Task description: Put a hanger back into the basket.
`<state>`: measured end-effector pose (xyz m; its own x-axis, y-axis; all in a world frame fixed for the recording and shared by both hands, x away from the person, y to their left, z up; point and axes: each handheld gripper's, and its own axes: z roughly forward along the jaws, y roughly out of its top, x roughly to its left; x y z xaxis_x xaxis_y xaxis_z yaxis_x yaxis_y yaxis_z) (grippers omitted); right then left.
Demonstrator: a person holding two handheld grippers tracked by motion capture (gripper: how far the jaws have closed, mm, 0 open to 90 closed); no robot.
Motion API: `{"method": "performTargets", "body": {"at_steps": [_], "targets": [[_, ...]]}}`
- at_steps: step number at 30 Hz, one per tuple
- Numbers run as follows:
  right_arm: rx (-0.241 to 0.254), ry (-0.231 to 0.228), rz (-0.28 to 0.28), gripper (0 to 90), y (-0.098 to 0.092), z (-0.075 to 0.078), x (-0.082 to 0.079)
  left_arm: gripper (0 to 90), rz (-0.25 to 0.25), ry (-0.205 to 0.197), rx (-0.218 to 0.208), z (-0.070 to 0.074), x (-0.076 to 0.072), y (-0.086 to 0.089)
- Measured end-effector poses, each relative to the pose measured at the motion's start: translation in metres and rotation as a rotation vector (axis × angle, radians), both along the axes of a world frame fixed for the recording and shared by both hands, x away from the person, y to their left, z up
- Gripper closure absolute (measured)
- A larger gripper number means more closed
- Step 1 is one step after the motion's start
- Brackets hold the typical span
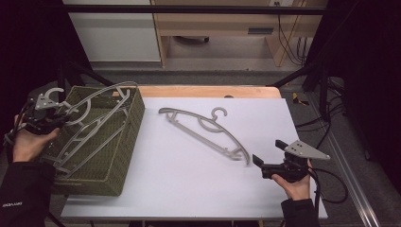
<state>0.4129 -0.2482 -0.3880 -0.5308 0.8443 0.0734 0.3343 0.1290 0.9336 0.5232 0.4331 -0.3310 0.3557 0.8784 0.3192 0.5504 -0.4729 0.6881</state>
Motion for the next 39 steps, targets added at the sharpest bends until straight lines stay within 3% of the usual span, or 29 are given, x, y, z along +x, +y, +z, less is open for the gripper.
{"method": "performTargets", "body": {"at_steps": [15,18,21,26,31,34,36,39], "targets": [[-0.008,0.000,0.001,0.3,0.000,-0.001,0.001,82.2,0.030,0.020,0.084,-0.009,0.006,0.000],[-0.005,0.001,0.003,0.3,0.000,-0.001,0.001,82.2,0.045,0.056,0.099,-0.016,0.006,0.007],[-0.008,0.001,0.002,0.3,0.000,-0.001,0.001,82.1,0.042,0.061,0.092,-0.022,0.006,0.007],[-0.005,0.006,0.002,0.3,0.001,-0.001,0.001,82.1,-0.003,0.111,0.113,-0.028,0.011,-0.005],[-0.001,0.002,0.003,0.3,0.000,0.000,0.001,81.3,0.005,0.130,0.106,-0.033,0.012,-0.008],[-0.001,0.000,0.003,0.3,0.000,0.000,0.000,81.3,0.004,0.195,0.052,-0.038,0.015,-0.008],[0.002,0.000,0.005,0.3,0.000,0.000,0.000,80.7,0.022,0.193,0.063,-0.042,0.014,-0.007],[0.001,0.000,0.004,0.3,0.000,0.001,0.000,79.0,0.049,0.190,0.022,-0.042,0.010,-0.002]]}}
